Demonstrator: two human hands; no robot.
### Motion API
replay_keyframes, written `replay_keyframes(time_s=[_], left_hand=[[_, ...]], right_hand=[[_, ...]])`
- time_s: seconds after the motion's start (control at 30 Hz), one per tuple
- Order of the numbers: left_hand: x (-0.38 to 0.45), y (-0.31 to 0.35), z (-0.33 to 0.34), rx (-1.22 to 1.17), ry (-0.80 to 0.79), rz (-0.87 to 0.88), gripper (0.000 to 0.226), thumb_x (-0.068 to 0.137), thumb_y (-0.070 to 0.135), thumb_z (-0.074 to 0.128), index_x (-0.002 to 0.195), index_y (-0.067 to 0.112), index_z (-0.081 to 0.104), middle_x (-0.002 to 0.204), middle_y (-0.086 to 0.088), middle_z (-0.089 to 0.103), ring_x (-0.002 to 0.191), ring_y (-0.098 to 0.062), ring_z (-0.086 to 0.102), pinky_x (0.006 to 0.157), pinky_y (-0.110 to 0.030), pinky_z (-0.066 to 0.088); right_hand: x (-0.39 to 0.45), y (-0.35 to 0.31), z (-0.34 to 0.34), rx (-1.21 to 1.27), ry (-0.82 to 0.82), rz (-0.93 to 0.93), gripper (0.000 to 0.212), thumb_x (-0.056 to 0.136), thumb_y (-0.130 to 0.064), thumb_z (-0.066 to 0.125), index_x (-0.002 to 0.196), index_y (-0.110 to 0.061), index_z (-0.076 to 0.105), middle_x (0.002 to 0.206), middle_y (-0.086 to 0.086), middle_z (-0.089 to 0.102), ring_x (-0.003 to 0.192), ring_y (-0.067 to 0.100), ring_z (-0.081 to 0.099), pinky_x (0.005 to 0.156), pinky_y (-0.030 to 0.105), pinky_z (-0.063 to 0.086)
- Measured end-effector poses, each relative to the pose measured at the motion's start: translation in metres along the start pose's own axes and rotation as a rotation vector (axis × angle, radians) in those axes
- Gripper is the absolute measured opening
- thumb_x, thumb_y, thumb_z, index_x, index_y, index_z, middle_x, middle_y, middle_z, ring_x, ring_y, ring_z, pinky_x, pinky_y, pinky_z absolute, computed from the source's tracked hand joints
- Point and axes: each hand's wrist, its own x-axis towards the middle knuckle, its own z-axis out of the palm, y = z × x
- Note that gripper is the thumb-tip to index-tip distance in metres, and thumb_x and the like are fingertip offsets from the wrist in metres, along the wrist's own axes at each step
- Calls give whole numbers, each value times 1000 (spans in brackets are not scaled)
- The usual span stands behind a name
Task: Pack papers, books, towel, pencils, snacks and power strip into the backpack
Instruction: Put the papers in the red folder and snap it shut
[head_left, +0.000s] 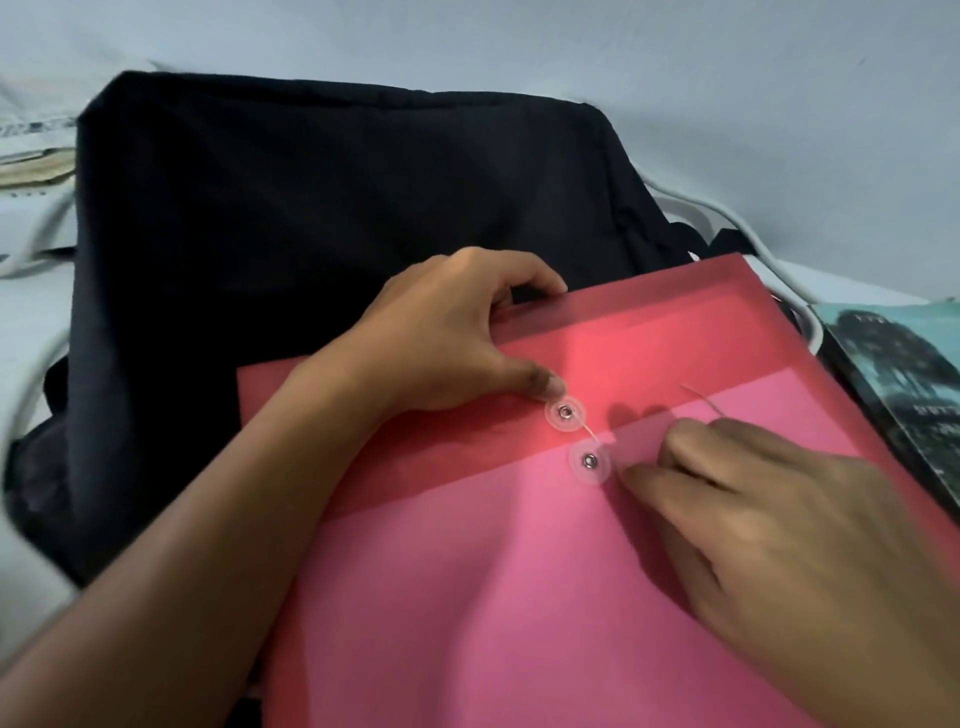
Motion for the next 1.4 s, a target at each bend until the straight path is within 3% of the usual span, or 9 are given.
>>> replay_keyframes(time_s=[0.23, 0.4, 0.5, 0.6, 0.8, 0.9, 1.13, 1.23, 1.4], left_hand=[[0, 0, 1, 23, 4, 7, 72, 49, 62, 71, 117, 42, 61, 84, 15, 63, 81, -8, 59, 80, -35, 50], [0, 0, 2, 41, 19, 2, 72, 50, 62, 69, 119, 39, 63, 103, 17, 69, 97, -5, 63, 88, -34, 49], [1, -3, -2, -38, 25, -1, 53, 67, 49, 64, 118, 35, 66, 108, 17, 70, 101, 0, 63, 92, -32, 49], [2, -9, -7, -198, 22, -3, 32, 87, 25, 61, 118, 26, 68, 112, 14, 69, 104, 3, 62, 97, -32, 49], [4, -13, -10, -301, -22, -2, 32, 93, 6, 54, 120, 19, 67, 107, 19, 68, 96, 15, 59, 89, -12, 44], [2, -12, -8, -325, -32, 17, 41, 83, 13, 55, 123, 19, 65, 114, 13, 68, 105, 7, 60, 96, -20, 46], [-5, -9, -15, -174, -130, 72, 84, 57, 30, 72, 137, 21, 51, 127, 16, 60, 112, 9, 55, 97, -15, 43], [-5, -7, -13, -71, -108, 68, 87, 54, 40, 73, 136, 26, 50, 123, 15, 62, 111, 0, 58, 97, -29, 46], [-5, -5, -10, 9, -52, 67, 85, 53, 50, 75, 133, 30, 52, 120, 17, 62, 109, -1, 58, 96, -31, 46]], right_hand=[[17, -20, -3, 121, -116, -77, 37, 33, -10, 85, 60, -17, 60, 63, -2, 55, 52, 21, 57, 36, 26, 41], [33, 1, 7, 206, -104, -284, 19, 64, -1, 73, 75, -14, 65, 76, -1, 56, 59, 22, 55, 41, 33, 44], [54, 13, 9, 185, -28, -413, 10, 76, -6, 61, 76, -14, 68, 74, 0, 56, 58, 22, 54, 41, 33, 42], [76, 27, 13, 371, -54, -395, 13, 84, -17, 60, 76, -17, 71, 73, -4, 56, 57, 16, 54, 46, 33, 47], [104, 33, 30, 587, -131, -233, 25, 77, -39, 58, 72, -20, 73, 69, -4, 59, 63, 9, 55, 56, 37, 49], [106, 32, 33, 550, -121, -224, 27, 77, -41, 55, 71, -21, 72, 69, -6, 60, 64, 10, 56, 57, 38, 50], [93, 30, 37, 548, -17, -57, 21, 74, -37, 51, 66, -21, 62, 64, -9, 51, 57, 9, 47, 52, 35, 42], [91, 30, 42, 592, 14, -16, 21, 73, -38, 53, 65, -21, 64, 59, -11, 48, 57, 8, 47, 52, 25, 37], [87, 30, 50, 791, 98, 22, 18, 72, -37, 61, 66, -21, 68, 58, -6, 46, 56, 8, 50, 50, 13, 35]])
